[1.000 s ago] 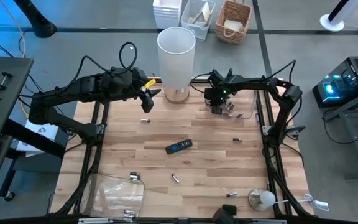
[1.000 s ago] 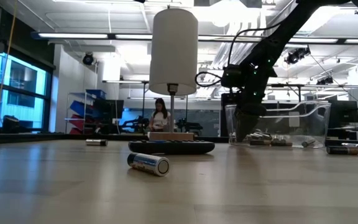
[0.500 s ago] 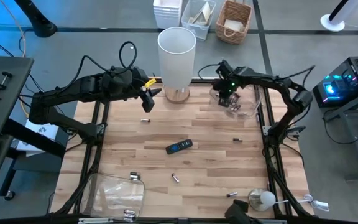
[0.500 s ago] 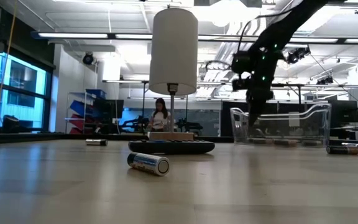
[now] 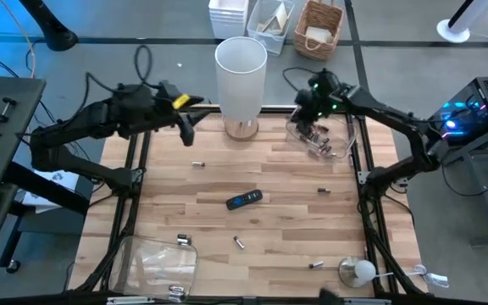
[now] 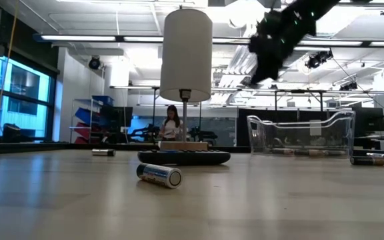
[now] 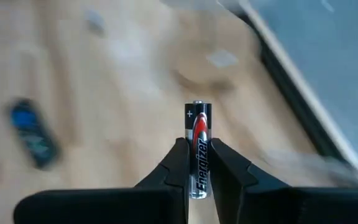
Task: Sort batteries
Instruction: Put the silver battery into the bottom transparent bin
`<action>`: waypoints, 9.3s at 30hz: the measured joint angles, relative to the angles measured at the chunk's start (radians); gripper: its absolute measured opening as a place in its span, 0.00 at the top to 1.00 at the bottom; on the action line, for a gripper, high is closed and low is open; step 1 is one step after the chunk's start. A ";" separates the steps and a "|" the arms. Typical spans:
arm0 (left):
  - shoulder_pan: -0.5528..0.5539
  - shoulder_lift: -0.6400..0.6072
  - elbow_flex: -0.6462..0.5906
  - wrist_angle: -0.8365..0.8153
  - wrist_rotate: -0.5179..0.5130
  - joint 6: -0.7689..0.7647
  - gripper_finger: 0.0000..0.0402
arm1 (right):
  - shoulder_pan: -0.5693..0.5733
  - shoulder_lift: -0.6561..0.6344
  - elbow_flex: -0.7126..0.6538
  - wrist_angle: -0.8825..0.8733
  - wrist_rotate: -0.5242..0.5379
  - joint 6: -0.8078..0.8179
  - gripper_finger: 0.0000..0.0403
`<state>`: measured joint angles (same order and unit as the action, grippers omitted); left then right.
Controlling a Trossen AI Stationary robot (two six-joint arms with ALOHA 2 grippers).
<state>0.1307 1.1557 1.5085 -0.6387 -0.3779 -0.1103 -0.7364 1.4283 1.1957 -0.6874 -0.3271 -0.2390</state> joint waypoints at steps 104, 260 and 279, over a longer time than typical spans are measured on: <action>0.245 0.277 -0.543 -0.282 0.453 0.198 0.92 | 1.014 -0.169 -0.280 0.723 0.686 0.789 1.00; -0.504 0.278 -0.317 0.055 0.263 -0.068 0.68 | 1.334 0.308 -0.220 0.309 0.276 1.383 1.00; -0.442 0.741 -0.095 0.422 0.580 0.438 0.68 | 1.569 0.134 -0.112 0.169 0.432 1.776 1.00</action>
<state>-0.3111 1.8971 1.4136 -0.2170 0.2022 0.3273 0.8323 1.5627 1.0842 -0.5179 0.1044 1.5374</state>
